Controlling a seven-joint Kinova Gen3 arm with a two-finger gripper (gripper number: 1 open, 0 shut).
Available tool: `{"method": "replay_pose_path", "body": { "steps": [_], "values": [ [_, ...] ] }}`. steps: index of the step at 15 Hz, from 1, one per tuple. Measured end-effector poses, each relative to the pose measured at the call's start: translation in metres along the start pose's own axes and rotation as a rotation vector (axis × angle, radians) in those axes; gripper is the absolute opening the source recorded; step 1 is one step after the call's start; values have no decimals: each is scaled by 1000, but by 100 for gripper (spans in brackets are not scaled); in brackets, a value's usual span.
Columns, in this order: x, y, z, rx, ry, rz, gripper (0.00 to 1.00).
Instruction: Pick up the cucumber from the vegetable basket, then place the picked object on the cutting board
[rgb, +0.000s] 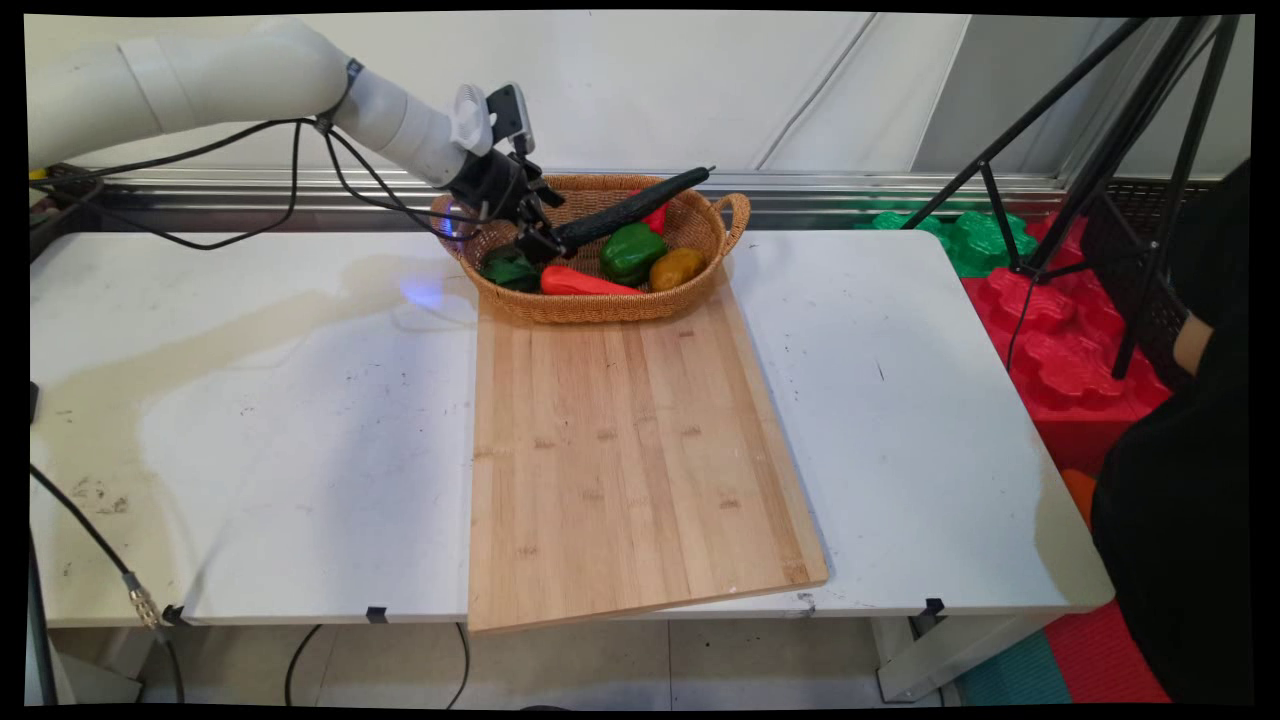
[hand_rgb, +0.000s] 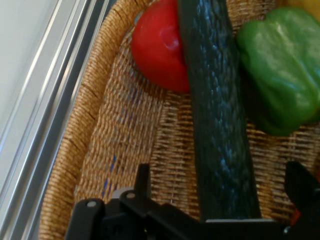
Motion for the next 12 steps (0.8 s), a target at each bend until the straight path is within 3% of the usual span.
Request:
{"method": "replay_pose_path", "body": {
  "steps": [5,6,12],
  "values": [
    [1,-4,14,1,-9,2,100],
    [2,-5,16,-1,-9,3,0],
    [2,-6,22,-7,-6,1,0]
  ]
}}
